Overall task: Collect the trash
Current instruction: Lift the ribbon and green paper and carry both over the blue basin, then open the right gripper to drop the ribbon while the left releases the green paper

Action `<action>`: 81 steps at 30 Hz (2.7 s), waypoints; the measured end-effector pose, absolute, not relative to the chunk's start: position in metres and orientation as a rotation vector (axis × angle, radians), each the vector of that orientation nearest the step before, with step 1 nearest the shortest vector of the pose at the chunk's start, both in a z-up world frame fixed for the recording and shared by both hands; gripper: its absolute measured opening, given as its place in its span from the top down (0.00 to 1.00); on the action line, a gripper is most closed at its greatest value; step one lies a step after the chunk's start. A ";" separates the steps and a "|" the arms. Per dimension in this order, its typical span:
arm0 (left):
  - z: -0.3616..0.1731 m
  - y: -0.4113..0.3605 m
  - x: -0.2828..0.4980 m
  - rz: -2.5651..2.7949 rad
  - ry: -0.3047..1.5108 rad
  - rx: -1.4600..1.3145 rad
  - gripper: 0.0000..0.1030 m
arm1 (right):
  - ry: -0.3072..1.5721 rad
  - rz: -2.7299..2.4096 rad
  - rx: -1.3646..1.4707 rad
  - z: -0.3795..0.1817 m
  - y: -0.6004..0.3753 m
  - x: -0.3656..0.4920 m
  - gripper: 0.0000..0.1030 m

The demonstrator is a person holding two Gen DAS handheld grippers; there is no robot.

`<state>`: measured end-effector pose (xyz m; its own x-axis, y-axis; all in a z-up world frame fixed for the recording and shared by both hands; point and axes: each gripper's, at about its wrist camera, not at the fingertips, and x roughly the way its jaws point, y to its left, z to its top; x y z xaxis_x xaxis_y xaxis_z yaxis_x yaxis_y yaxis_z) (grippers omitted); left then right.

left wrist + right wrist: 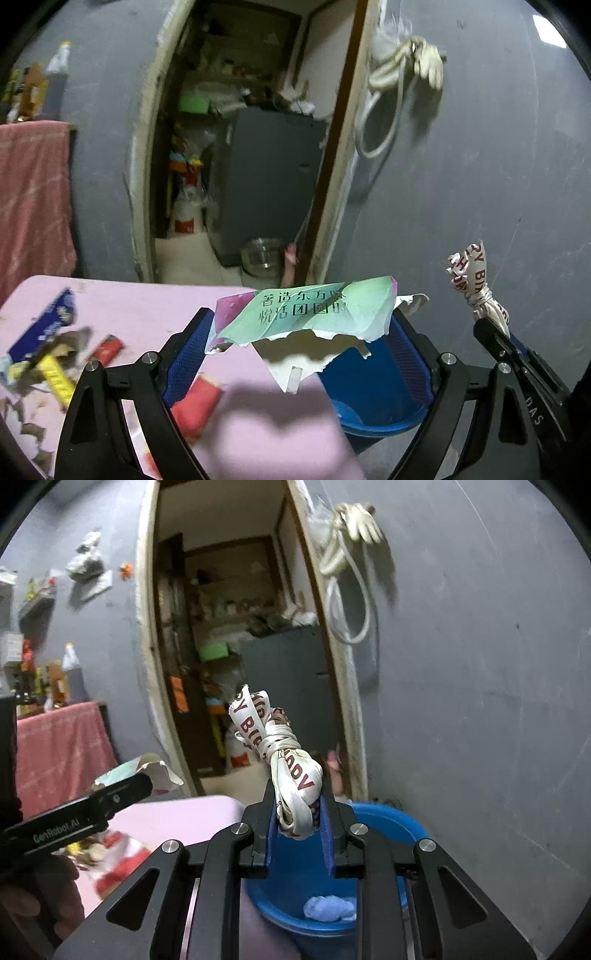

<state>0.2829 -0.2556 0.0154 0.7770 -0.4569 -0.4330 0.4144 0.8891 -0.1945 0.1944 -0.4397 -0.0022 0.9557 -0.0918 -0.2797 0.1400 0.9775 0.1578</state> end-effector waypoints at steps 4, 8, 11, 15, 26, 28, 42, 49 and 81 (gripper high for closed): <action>-0.001 -0.282 0.301 -0.485 0.570 -0.031 0.14 | 0.331 -0.137 0.233 -0.025 -0.461 0.206 0.81; -0.017 -0.306 0.316 -0.495 0.636 0.004 0.14 | 0.392 -0.155 0.274 -0.042 -0.476 0.214 0.81; -0.030 -0.322 0.321 -0.496 0.686 0.026 0.14 | 0.438 -0.164 0.315 -0.053 -0.489 0.218 0.81; -0.044 -0.337 0.332 -0.509 0.775 0.027 0.14 | 0.486 -0.172 0.354 -0.062 -0.500 0.223 0.79; -0.060 -0.341 0.347 -0.507 0.843 -0.002 0.12 | 0.522 -0.177 0.387 -0.066 -0.510 0.219 0.72; -0.057 -0.340 0.345 -0.509 0.848 -0.008 0.12 | 0.519 -0.181 0.386 -0.065 -0.510 0.219 0.71; -0.059 -0.344 0.350 -0.532 0.866 -0.036 0.11 | 0.492 -0.205 0.389 -0.061 -0.516 0.218 0.70; -0.062 -0.342 0.348 -0.529 0.880 -0.047 0.11 | 0.486 -0.216 0.393 -0.062 -0.518 0.217 0.70; -0.059 -0.356 0.348 -0.582 0.855 0.022 0.02 | 0.465 -0.230 0.392 -0.062 -0.523 0.210 0.58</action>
<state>0.3475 -0.3563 -0.0590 0.5116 -0.4747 -0.7162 0.4919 0.8452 -0.2089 0.2102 -0.5232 -0.0623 0.8699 -0.1263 -0.4768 0.3025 0.9002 0.3133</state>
